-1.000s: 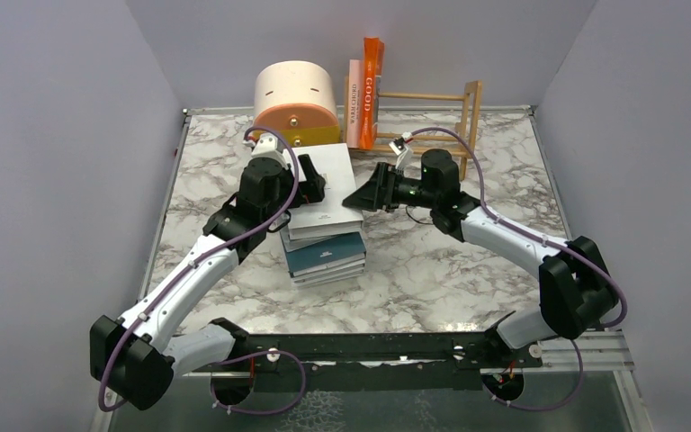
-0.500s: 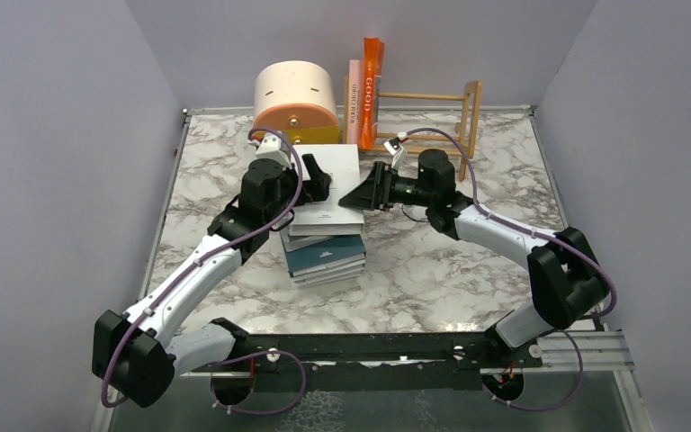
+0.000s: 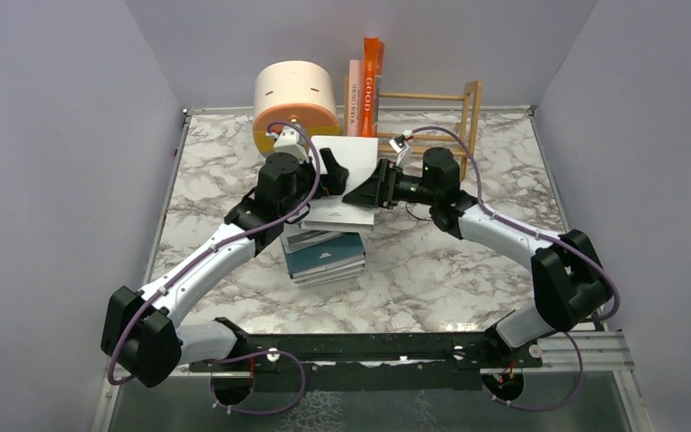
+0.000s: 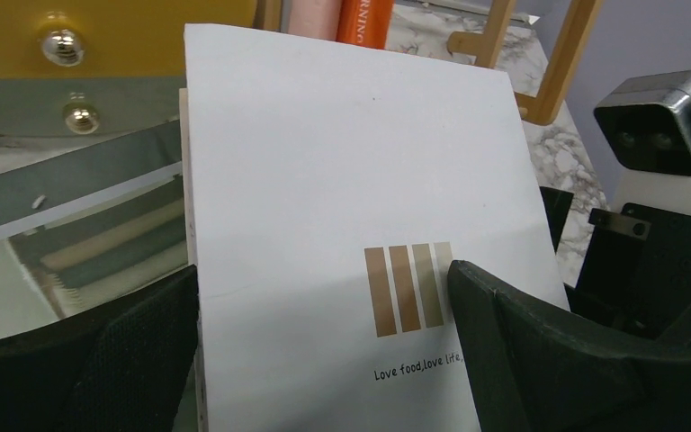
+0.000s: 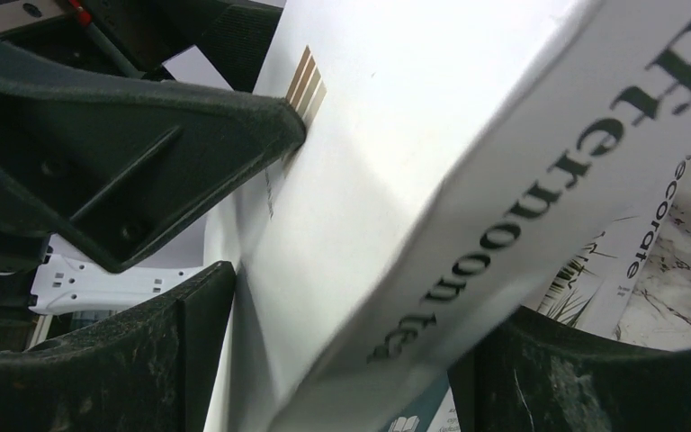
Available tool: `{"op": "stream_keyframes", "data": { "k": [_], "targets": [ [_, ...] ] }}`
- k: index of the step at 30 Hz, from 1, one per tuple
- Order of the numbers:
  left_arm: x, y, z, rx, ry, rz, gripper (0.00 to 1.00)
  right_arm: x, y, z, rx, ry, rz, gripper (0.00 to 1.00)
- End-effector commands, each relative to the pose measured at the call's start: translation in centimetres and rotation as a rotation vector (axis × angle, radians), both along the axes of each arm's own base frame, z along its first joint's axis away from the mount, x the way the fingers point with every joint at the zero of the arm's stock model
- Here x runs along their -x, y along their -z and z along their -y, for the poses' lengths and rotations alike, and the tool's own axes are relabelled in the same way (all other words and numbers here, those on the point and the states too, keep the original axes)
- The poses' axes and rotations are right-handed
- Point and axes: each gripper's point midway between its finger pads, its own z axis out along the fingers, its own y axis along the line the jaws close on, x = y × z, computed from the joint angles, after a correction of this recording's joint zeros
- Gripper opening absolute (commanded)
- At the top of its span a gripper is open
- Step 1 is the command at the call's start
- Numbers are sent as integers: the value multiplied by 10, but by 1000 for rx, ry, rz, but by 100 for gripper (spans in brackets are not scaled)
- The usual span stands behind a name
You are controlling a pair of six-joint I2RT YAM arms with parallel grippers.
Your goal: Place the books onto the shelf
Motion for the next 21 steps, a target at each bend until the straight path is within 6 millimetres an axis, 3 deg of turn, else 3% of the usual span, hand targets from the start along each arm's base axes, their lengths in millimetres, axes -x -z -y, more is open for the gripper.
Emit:
{"op": "stream_keyframes", "data": {
  "k": [1, 6, 11, 16, 21],
  "targets": [
    [9, -35, 45, 96, 133, 69, 99, 4, -18, 4, -27, 0, 62, 76],
    [8, -43, 56, 112, 150, 93, 99, 4, -21, 11, -31, 16, 70, 69],
    [1, -66, 49, 83, 108, 140, 99, 1, -27, 21, -25, 56, 91, 44],
    [-16, -100, 13, -22, -77, 188, 99, -9, -50, 40, 3, 154, 176, 20],
    [-22, -117, -28, -147, -258, 197, 99, -23, -83, 64, 54, 275, 275, 17]
  ]
}}
